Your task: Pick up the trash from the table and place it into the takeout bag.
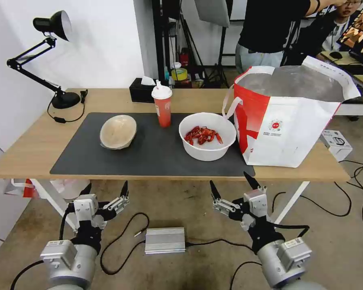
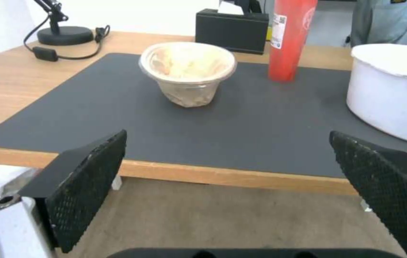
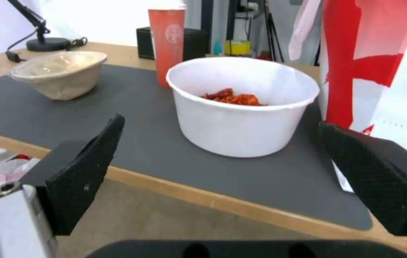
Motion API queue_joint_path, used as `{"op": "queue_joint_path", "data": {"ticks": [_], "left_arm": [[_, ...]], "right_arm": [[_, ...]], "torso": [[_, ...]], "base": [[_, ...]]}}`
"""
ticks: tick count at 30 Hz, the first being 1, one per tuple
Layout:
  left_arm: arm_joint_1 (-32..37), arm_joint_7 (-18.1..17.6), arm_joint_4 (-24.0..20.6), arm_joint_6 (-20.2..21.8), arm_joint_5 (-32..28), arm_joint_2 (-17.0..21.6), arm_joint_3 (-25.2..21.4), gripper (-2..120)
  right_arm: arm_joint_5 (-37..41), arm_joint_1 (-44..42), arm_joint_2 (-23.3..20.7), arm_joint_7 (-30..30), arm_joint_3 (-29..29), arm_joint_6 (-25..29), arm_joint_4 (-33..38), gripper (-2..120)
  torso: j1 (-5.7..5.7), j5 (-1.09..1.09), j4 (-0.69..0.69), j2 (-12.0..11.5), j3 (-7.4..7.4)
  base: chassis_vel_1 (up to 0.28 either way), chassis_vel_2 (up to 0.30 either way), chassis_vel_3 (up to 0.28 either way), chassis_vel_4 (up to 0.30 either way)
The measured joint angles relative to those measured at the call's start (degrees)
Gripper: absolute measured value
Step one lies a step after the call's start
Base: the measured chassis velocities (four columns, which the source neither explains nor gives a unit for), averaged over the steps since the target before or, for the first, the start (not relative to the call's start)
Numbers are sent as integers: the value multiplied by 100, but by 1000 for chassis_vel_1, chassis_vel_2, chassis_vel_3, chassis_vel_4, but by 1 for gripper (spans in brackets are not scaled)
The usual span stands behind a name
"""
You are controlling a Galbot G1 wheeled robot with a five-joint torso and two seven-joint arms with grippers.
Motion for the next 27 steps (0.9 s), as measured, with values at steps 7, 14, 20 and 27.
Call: {"op": "queue_joint_path", "data": {"ticks": [7,14,20,27], "left_arm": [[-15,-1,30,-8,23,-24,9,100],[-28,0,44,-9,23,-43,13,100],[-45,-1,49,-12,22,-53,16,100],[-48,0,61,-19,27,-61,29,100]], "right_arm": [[107,111,-102,-93,30,158,-75,100],[168,196,-145,-228,51,341,-137,100],[272,311,-223,-331,135,459,-156,100],[306,389,-278,-422,216,594,-184,100]], "torso": [[0,0,0,0,0],[0,0,0,0,0],[0,0,0,0,0],[0,0,0,0,0]], "base": [[0,0,0,0],[0,0,0,0],[0,0,0,0],[0,0,0,0]]}}
